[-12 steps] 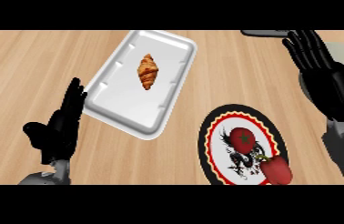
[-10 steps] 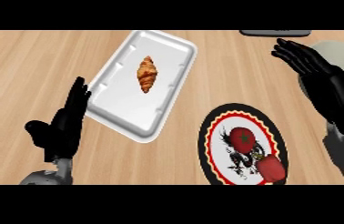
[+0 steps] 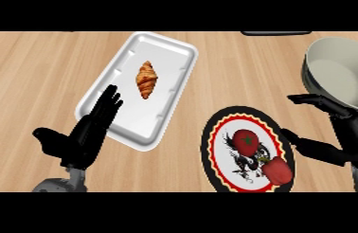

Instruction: Pick the tomato from the plate and place it in the bowl

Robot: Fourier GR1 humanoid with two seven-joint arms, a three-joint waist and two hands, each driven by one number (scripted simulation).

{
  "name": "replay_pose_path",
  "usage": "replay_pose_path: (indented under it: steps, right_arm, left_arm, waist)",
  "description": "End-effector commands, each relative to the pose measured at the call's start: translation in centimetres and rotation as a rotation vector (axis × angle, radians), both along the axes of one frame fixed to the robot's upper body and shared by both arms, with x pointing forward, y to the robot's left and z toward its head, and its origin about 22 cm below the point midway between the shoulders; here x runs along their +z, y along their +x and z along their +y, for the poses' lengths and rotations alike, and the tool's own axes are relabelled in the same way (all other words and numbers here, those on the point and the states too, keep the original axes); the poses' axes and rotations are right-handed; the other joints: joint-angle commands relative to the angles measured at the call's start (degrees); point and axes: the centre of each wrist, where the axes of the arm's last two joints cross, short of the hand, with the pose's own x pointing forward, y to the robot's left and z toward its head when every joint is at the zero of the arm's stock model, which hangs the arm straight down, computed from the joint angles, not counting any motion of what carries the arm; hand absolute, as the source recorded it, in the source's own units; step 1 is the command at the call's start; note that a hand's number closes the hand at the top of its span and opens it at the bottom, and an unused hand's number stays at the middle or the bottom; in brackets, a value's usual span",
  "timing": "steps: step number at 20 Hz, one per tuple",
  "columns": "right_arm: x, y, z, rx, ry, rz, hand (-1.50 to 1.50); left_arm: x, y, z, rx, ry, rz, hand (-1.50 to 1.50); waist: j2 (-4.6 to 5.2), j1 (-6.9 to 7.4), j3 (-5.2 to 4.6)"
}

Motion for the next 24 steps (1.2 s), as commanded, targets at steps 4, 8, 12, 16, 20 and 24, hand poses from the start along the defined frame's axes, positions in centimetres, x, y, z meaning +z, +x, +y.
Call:
replay_pose_path:
  steps: [4, 8, 12, 16, 20, 24]
  right_arm:
    - [-0.9, -5.5, 3.1, 0.191, -0.243, -0.079, -1.5]
    - [3.6, -4.8, 2.2, 0.042, -0.575, -0.075, -1.5]
    - [6.5, -6.5, 4.0, -0.041, -0.715, 0.057, -1.5]
    - [8.1, -5.9, 6.8, -0.073, -0.82, 0.203, -1.5]
    - [8.2, -6.3, 10.7, -0.066, -0.851, 0.34, -1.5]
    - [8.4, -5.1, 12.7, -0.086, -0.869, 0.453, -1.5]
  left_arm:
    - [-0.6, 0.5, -1.0, -0.063, -0.036, 0.018, 0.0]
    - [0.1, 0.9, -0.7, -0.077, -0.034, -0.001, 0.0]
    - [-0.6, 0.4, -0.8, -0.086, -0.024, 0.012, 0.0]
    - [-0.7, 1.4, -1.5, -0.105, -0.032, 0.001, 0.0]
    - [0.0, 1.7, -1.2, -0.116, -0.036, 0.008, 0.0]
    - [0.3, 2.2, 0.5, -0.11, -0.043, 0.01, 0.0]
  waist:
    - [-0.14, 0.94, 0.12]
    - [-0.37, 0.65, -0.12]
    - [-0.35, 0.91, -0.14]
    - [0.28, 2.73, -0.06]
    - [0.28, 3.57, -0.02]
    - [0.23, 3.12, 0.09]
